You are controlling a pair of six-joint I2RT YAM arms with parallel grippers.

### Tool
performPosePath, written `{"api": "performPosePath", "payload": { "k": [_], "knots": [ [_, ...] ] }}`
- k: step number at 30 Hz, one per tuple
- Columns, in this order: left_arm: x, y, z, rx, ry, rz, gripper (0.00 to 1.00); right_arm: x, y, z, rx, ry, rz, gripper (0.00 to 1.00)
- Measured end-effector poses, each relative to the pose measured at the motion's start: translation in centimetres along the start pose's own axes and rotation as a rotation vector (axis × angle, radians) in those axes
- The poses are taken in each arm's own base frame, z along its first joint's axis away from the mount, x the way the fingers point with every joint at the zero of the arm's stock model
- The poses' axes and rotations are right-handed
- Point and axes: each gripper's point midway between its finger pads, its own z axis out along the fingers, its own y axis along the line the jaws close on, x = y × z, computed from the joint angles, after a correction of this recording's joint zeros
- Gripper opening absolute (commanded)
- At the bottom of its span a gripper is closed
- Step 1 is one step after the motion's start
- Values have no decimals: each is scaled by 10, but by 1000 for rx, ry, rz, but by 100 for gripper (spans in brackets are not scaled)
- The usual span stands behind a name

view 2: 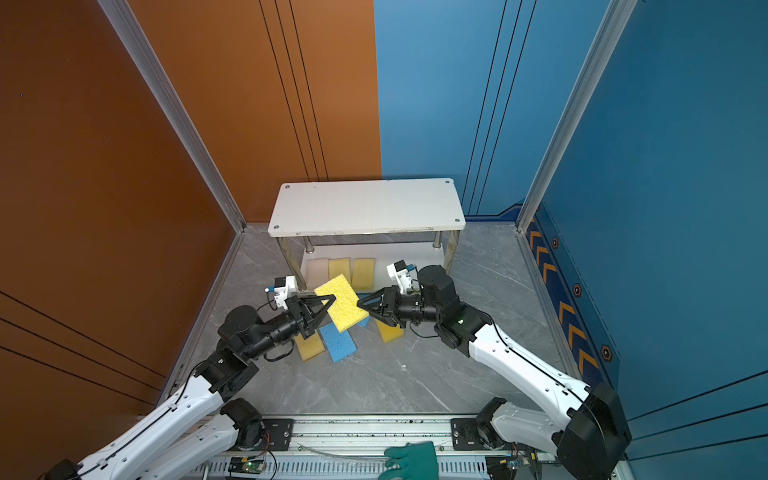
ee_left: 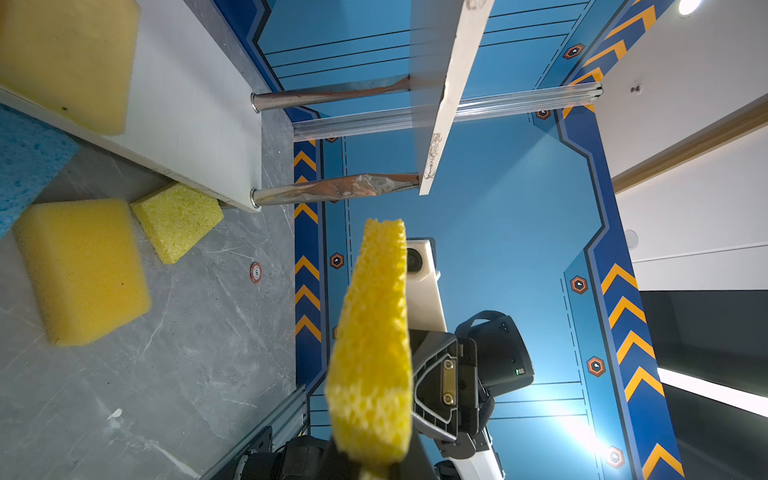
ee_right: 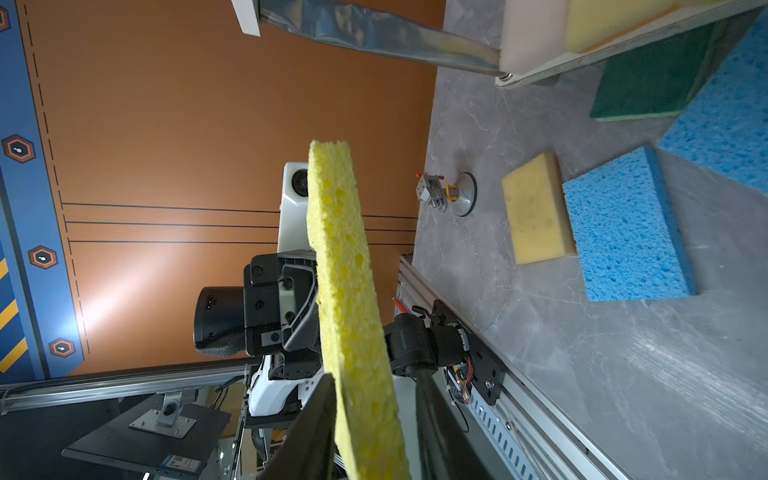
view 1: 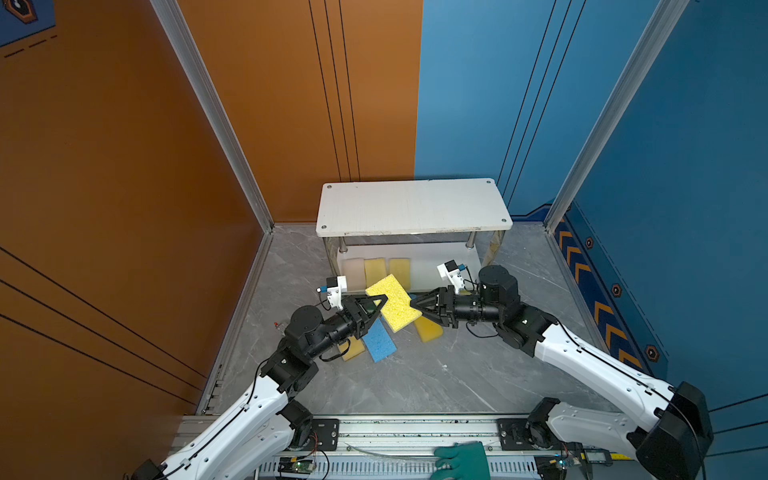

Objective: Place and organize the cleaning sponges onto the shelf
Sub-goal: 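Raise and turn the bright yellow sponge upright with both grippers toward the shelf, then withdraw the left gripper while the right gripper carries the sponge to the shelf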

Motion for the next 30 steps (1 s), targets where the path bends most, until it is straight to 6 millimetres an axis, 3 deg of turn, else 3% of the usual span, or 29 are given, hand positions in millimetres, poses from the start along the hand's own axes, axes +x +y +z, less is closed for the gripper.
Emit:
{"api": "performPosePath", "payload": {
  "k": [10,19,23,25,30],
  "knots": [
    [0,0,0,0,0,0,11,13,4,5,-6,36,-6,34],
    [0,2,0,-3,0,-2,11,13,5,4,-9,35,-1,18],
    [1,5,-1,-5,4,-5,11,16,5,4,-10,38,-1,16],
    [2,5,-2,-4,5,-5,18,16,4,4,-8,37,-1,16],
    [3,6,-3,-3,8,-20,50,16,5,1,-9,19,-7,15]
  ]
}}
